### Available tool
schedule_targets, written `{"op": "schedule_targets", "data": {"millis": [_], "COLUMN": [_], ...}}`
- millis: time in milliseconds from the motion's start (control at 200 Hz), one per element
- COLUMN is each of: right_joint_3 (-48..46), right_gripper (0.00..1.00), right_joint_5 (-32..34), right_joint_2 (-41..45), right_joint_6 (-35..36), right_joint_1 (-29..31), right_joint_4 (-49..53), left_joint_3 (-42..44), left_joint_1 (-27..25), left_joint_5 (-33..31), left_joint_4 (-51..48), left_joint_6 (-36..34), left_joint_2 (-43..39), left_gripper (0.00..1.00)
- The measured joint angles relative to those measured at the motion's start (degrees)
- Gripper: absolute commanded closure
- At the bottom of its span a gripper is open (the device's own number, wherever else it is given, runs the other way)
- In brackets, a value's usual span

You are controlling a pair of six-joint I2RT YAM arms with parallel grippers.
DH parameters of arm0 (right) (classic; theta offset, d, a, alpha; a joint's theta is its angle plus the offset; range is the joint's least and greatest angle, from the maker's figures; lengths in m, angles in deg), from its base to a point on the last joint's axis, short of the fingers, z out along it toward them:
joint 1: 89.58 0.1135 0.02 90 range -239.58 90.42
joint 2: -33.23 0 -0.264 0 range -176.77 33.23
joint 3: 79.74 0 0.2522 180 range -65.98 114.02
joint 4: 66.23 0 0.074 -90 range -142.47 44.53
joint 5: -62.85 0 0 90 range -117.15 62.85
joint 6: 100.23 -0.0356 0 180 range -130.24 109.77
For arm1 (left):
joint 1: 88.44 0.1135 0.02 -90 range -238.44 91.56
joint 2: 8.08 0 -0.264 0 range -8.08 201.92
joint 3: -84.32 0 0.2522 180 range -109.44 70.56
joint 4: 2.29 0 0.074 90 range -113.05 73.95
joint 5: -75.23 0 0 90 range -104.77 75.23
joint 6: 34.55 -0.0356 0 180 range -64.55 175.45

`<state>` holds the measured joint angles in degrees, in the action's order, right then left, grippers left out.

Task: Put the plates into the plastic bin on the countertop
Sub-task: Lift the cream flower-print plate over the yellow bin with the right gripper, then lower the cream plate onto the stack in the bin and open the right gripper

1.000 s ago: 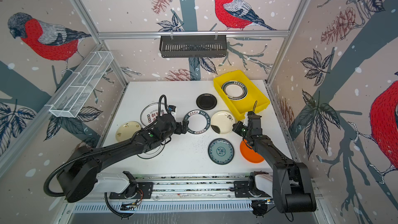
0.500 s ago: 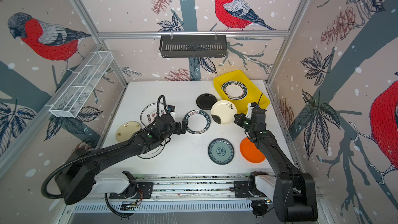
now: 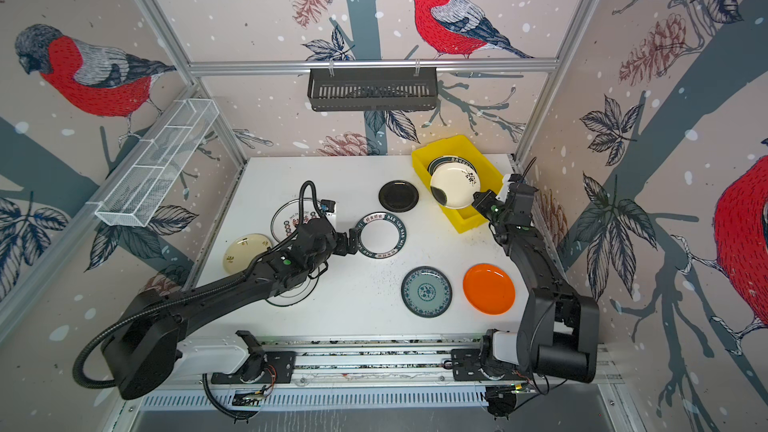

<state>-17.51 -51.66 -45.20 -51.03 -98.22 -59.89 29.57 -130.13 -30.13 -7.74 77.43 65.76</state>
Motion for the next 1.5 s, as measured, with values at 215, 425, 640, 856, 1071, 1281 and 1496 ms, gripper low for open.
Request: {"op": "schedule_targets", "data": {"millis": [215, 425, 640, 856, 1071, 1281, 1496], "right_joint_3": [7.93, 18.03, 29.4, 38.91, 44.04, 46.88, 49.4], "right_gripper": [1.0, 1.0, 1.0, 1.0, 1.0, 0.85, 0.49], "right_joint_5": [4.5, 5.6, 8.52, 11.47, 14.12, 15.04, 14.21], "right_joint_2": [-10.91, -23.54, -35.34, -44.0, -48.59, -51.8, -53.02], "right_joint_6": [-0.11, -1.07, -1.18, -0.46, 0.68, 0.72, 2.08], "right_joint_1": [-1.22, -1.4, -0.44, 1.79, 3.32, 3.3, 3.96], "right_joint_4": [-0.59, -1.81, -1.57, 2.34, 5.51, 7.15, 8.2], "left_joint_3": [-1.01, -1.01, -0.81, -0.83, -0.96, -1.05, -1.05], "left_joint_1": [0.0, 0.0, 0.0, 0.0, 0.0, 0.0, 0.0], "left_joint_5": [-1.29, -1.36, -2.58, -3.93, -4.35, -4.37, -4.79], "left_joint_4": [0.02, -0.04, -0.42, -1.4, -1.92, -2.29, -2.6], "left_joint_6": [-1.44, -1.46, -1.53, -2.51, -2.93, -2.93, -2.93], "left_joint_2": [0.44, 0.85, 0.66, 0.76, 1.55, 1.92, 1.84], "left_gripper": [0.02, 0.02, 0.02, 0.02, 0.02, 0.02, 0.02]}}
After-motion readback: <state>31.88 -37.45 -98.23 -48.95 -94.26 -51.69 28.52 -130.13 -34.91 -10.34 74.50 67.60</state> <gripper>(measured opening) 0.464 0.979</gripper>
